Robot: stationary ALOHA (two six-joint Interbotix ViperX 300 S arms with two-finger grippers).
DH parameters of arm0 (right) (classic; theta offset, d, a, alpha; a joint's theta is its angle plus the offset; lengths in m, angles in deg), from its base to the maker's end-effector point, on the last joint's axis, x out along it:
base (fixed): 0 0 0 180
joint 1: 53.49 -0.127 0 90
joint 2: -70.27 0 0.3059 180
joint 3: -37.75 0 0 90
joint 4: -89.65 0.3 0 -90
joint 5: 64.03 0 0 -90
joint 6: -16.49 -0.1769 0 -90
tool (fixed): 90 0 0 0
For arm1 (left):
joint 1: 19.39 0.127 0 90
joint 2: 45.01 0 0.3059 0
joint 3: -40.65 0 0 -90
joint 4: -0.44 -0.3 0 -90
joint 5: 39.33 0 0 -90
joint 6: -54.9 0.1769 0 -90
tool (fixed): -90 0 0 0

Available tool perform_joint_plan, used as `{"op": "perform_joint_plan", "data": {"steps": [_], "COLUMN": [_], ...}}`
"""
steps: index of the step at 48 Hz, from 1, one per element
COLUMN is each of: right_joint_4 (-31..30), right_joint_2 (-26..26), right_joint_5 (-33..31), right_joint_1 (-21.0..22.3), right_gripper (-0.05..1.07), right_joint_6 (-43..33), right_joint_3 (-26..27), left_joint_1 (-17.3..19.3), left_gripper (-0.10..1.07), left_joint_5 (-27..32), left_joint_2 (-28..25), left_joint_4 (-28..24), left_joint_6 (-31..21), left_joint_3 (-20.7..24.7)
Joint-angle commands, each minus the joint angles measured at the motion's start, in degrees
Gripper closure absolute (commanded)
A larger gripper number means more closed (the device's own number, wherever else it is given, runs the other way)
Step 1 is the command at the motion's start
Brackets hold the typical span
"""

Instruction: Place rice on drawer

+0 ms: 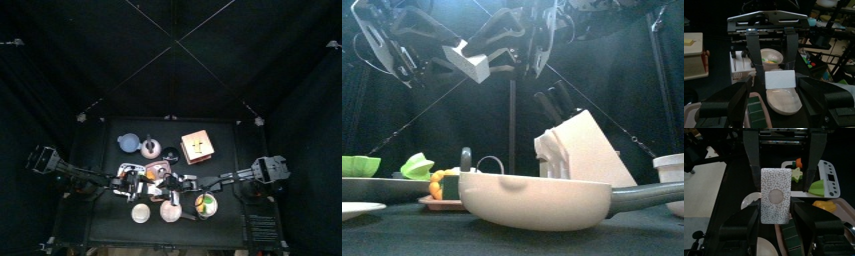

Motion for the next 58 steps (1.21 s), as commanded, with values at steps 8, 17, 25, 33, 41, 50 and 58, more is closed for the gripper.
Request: {"op": "perform_joint_plan", "data": {"steps": [8, 17, 25, 33, 41, 50, 58], "right_joint_4": [0.09, 0.09, 1.93, 5.19, 10.02, 20.57, 23.03], "right_joint_2": [-2.46, -6.77, -12.74, -19.42, -27.16, -33.84, -36.39], "right_joint_5": [-0.35, -1.41, -1.41, -1.32, -1.85, -5.62, -12.92], "right_joint_1": [-0.09, 0.09, 1.05, 4.31, 10.55, 19.42, 28.13], "right_gripper": [0.5, 0.5, 0.5, 0.5, 0.49, 0.49, 0.49], "right_joint_6": [0.0, 0.0, 0.0, 0.09, -0.09, 0.0, 0.0], "right_joint_3": [-0.09, -2.81, -7.73, -12.57, -18.02, -22.59, -24.52], "left_joint_1": [0.18, 0.18, 0.18, 0.18, 0.18, 0.0, 0.09], "left_gripper": [0.03, 0.03, 0.03, 0.03, 0.03, 0.03, 0.03], "left_joint_5": [-2.55, -4.04, -4.13, -4.13, -4.13, -4.04, -4.04], "left_joint_2": [0.09, 0.7, 1.32, 1.41, 1.41, 1.41, 1.41], "left_joint_4": [-0.09, 0.0, 0.0, 0.0, 0.0, 0.0, 0.18], "left_joint_6": [0.26, 0.18, 0.09, 0.09, 0.0, 0.09, 0.0], "left_joint_3": [0.44, -0.7, -1.32, -1.49, -1.67, -2.2, -2.55]}}
